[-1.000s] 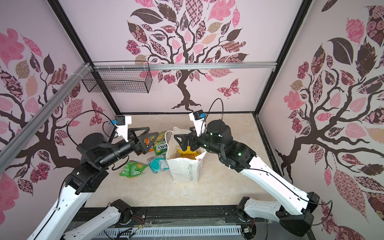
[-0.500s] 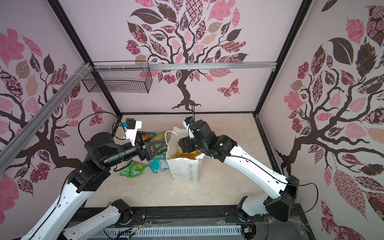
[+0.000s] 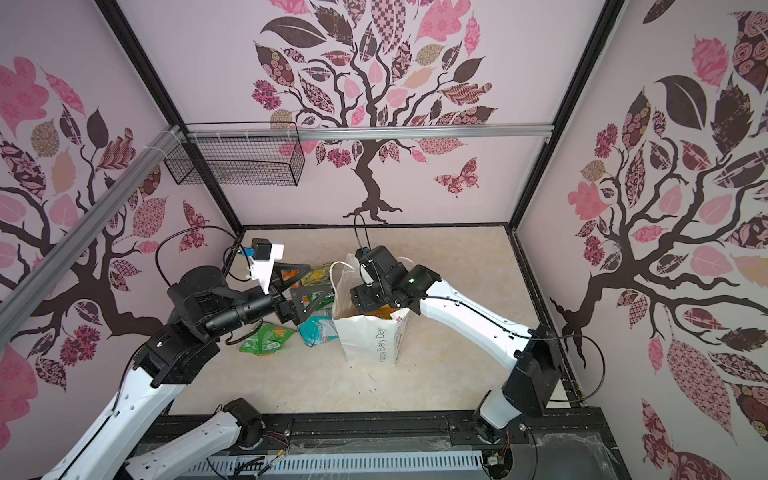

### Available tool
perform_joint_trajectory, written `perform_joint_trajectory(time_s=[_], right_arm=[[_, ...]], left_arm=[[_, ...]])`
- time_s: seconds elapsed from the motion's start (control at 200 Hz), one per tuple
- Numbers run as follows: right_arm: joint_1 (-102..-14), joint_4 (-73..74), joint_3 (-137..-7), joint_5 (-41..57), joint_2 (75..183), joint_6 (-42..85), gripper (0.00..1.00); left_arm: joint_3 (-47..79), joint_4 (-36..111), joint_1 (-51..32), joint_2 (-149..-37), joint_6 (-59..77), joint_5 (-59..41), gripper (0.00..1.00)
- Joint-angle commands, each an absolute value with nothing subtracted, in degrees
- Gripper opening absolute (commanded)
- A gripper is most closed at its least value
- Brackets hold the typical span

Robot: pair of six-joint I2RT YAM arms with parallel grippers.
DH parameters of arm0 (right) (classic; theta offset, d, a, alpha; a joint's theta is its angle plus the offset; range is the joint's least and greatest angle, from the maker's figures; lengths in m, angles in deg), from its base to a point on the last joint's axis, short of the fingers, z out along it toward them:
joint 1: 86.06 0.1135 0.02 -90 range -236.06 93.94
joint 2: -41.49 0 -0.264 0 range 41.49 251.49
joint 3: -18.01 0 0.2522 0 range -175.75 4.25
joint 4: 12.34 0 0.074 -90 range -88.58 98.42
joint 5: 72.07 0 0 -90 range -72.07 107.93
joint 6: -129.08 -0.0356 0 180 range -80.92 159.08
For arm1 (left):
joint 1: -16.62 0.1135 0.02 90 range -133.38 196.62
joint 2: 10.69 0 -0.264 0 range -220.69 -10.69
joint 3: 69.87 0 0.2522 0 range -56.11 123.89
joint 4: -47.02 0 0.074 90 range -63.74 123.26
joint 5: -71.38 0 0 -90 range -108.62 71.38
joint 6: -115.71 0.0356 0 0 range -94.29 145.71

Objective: Take the snacks out of the paper bag
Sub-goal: 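Grip the bag rim with the left gripper while the right gripper lowers into the bag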

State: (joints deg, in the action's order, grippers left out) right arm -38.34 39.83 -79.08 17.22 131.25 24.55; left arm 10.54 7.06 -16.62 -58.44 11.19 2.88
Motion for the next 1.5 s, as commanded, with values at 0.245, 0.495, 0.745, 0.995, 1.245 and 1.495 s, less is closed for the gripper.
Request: perform_joint_trajectory(time_s=[0.245, 0.495, 0.745, 0.995, 1.245, 1.495], right_arm=[[-38.33, 40.3, -79.62, 14.16, 139.48, 25.62, 0.8], [-38.32, 40.18, -78.99, 12.74, 143.06, 25.1, 0.86], [-38.28, 38.91, -77.44, 13.18, 146.86, 25.45, 0.93], [-38.28, 39.14, -77.9, 11.17, 151.98, 25.04, 0.96], [-38.29, 37.13, -75.72, 10.99, 155.26, 24.92, 0.97], [-38.32, 35.02, -73.67, 9.18, 159.55, 24.62, 0.97]], left_arm=[[10.15, 7.6, -16.83, -57.35, 12.45, 2.11, 0.99], [9.89, 7.57, -16.86, -57.22, 12.62, 1.78, 0.99], [9.52, 7.68, -16.78, -57.26, 12.62, 1.4, 0.99], [9.27, 7.45, -16.79, -57.03, 12.78, 0.54, 0.98], [8.95, 7.51, -16.78, -57.09, 12.88, 0.32, 0.99], [8.61, 7.24, -16.79, -57.09, 12.97, -0.23, 0.99]])
